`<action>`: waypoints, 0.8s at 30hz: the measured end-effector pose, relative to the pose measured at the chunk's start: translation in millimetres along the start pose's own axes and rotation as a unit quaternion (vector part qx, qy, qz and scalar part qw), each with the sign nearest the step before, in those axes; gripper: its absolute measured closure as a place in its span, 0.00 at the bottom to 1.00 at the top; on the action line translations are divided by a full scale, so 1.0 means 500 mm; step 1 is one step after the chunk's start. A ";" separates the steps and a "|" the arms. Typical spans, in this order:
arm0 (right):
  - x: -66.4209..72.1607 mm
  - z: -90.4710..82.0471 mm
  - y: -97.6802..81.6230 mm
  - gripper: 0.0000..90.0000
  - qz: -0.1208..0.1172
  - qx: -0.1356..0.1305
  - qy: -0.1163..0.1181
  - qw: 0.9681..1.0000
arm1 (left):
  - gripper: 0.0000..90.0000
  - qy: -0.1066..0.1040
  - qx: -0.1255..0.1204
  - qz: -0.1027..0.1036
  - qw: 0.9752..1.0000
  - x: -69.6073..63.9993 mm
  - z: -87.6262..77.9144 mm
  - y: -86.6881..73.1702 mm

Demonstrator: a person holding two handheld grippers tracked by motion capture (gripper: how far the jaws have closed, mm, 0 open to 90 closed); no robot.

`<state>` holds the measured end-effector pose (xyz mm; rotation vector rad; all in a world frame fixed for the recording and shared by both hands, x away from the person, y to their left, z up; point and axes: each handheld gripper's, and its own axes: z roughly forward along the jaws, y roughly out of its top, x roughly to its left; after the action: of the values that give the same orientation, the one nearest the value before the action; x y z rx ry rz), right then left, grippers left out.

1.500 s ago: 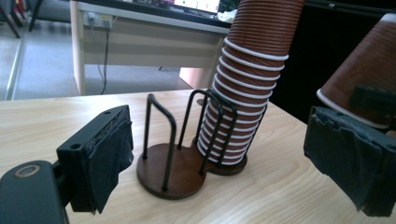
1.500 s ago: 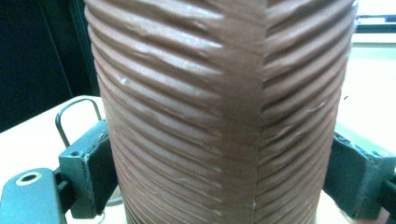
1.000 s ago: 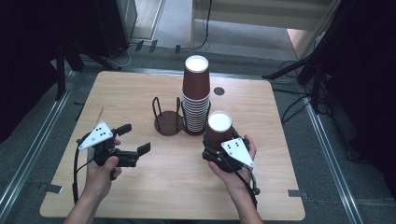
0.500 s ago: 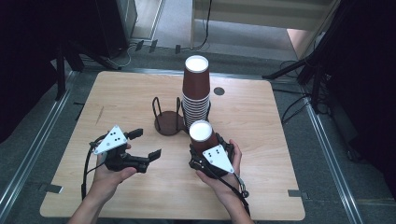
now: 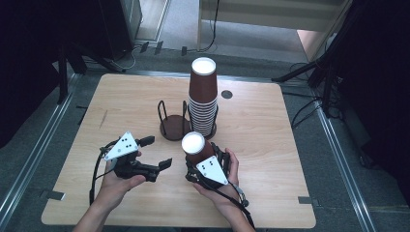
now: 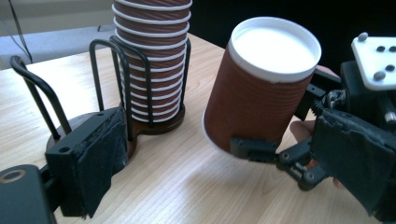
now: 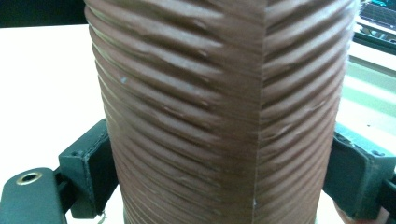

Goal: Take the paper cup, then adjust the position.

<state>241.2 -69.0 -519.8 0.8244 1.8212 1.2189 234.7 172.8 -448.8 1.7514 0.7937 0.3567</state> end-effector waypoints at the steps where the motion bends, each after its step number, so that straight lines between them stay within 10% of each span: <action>1: 0.006 0.001 0.000 0.12 -0.005 0.000 0.003 1.000 | 0.06 -0.005 0.003 0.004 1.000 -0.004 0.003 0.001; 13: 0.043 0.005 -0.015 0.12 -0.082 0.003 0.004 0.997 | 0.08 -0.021 0.023 0.021 0.999 -0.020 0.010 0.009; 24: 0.051 0.003 -0.019 0.12 -0.102 -0.001 0.004 0.995 | 0.09 -0.025 0.040 0.032 0.998 -0.028 0.020 0.008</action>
<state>229.2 -50.0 -535.5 0.6158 1.8590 1.0945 231.7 155.5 -446.1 1.8573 0.7262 0.3253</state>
